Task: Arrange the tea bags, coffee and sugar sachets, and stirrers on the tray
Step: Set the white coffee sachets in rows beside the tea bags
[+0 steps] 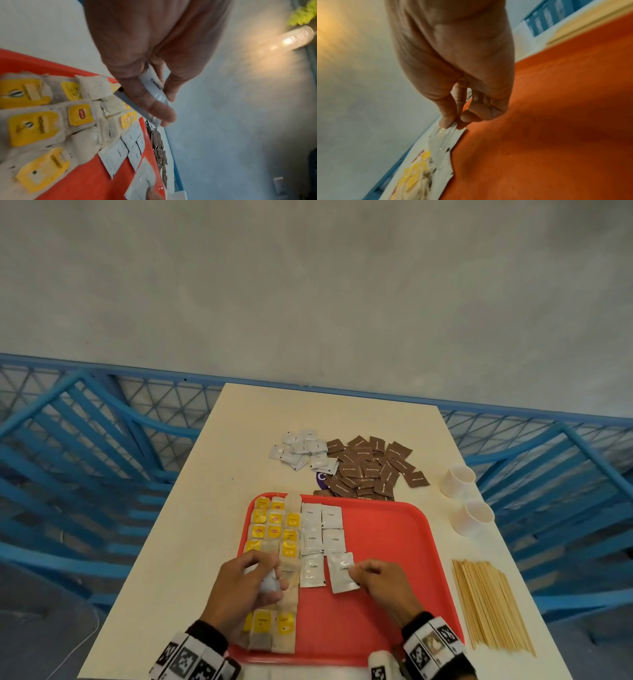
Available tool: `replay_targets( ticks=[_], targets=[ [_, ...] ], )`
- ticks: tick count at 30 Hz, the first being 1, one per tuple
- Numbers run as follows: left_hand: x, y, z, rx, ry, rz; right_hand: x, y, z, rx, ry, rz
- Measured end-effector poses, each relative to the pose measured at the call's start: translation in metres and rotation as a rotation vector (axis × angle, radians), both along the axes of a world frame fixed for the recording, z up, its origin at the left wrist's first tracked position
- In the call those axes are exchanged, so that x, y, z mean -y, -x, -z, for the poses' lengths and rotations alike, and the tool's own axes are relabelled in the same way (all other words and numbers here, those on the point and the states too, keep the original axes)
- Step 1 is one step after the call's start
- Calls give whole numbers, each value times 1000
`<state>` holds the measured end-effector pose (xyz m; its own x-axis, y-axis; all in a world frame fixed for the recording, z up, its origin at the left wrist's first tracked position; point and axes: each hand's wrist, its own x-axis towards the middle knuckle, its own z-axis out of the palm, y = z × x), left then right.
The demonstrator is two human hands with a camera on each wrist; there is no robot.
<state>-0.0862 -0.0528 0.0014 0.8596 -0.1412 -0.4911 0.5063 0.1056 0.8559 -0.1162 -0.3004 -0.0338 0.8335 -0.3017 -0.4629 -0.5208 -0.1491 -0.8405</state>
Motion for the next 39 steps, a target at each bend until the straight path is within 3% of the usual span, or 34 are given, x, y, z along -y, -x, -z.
replay_targets(
  ticks=[7,26,30,33,36,39],
  targets=[
    [-17,3,1,3,-17,0,-3,-18,32,-128,243,1],
    [-5,7,-3,-33,32,1,-13,-11,37,-93,499,-165],
    [-1,7,-10,-78,79,-7,-12,-11,37,-79,489,-168],
    [3,6,-16,-159,215,-49,-8,-9,31,-57,481,-129],
    [10,5,-24,-209,311,-56,-11,-6,5,95,447,-93],
    [20,4,-34,-215,339,-19,-27,-1,-40,291,165,-238]
  ],
)
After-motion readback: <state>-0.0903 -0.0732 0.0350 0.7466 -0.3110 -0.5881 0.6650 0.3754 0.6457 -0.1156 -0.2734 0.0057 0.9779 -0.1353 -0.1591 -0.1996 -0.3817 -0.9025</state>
